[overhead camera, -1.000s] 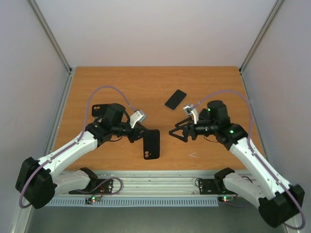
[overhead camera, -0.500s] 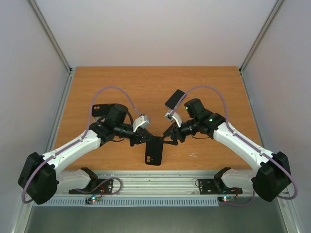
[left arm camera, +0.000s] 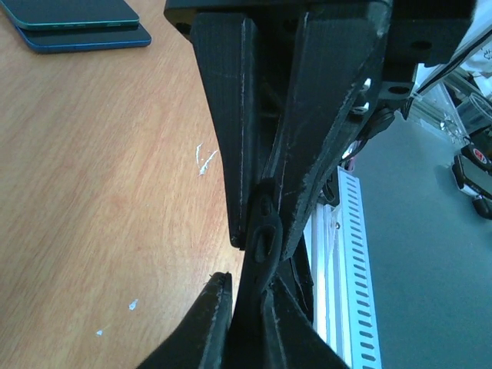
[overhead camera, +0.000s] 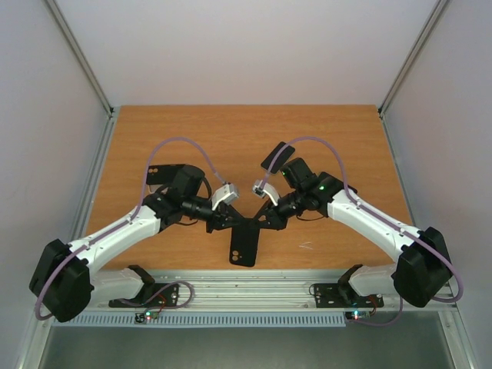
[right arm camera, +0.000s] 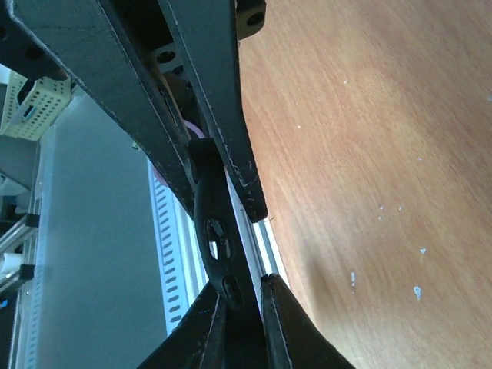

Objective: Put the phone into the phone case

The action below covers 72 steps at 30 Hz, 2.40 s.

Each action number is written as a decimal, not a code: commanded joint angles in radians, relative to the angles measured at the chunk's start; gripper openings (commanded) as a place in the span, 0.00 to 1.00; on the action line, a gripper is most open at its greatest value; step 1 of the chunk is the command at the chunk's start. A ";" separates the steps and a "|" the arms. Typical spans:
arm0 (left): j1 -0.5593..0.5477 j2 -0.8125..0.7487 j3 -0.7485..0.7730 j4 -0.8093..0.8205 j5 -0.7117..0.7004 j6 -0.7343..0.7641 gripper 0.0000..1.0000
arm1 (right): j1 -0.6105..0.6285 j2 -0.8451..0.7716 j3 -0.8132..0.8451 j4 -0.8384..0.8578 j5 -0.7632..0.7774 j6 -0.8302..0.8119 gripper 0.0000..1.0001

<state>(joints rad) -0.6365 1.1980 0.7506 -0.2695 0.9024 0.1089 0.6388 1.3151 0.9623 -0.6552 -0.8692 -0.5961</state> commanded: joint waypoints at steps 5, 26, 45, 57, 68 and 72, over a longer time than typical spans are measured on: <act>-0.008 -0.103 -0.045 0.115 -0.076 -0.041 0.34 | 0.002 -0.067 -0.008 0.090 0.042 0.082 0.01; -0.008 -0.531 -0.372 0.616 -0.599 -0.781 0.60 | 0.004 -0.445 -0.414 0.930 0.459 0.847 0.01; -0.008 -0.326 -0.519 1.105 -0.560 -1.082 0.55 | 0.091 -0.494 -0.604 1.349 0.707 1.093 0.01; -0.007 -0.608 -0.534 0.752 -0.747 -1.027 0.58 | 0.092 -0.577 -0.606 1.259 0.742 1.051 0.01; -0.012 -0.422 -0.517 1.037 -0.561 -1.129 0.58 | 0.113 -0.498 -0.611 1.381 0.709 1.090 0.01; -0.045 -0.327 -0.513 1.140 -0.556 -1.149 0.54 | 0.121 -0.474 -0.604 1.397 0.700 1.092 0.01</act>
<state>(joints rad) -0.6506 0.8082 0.2150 0.6662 0.3119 -1.0073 0.7425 0.8276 0.3511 0.6487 -0.1654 0.4820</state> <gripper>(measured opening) 0.558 0.108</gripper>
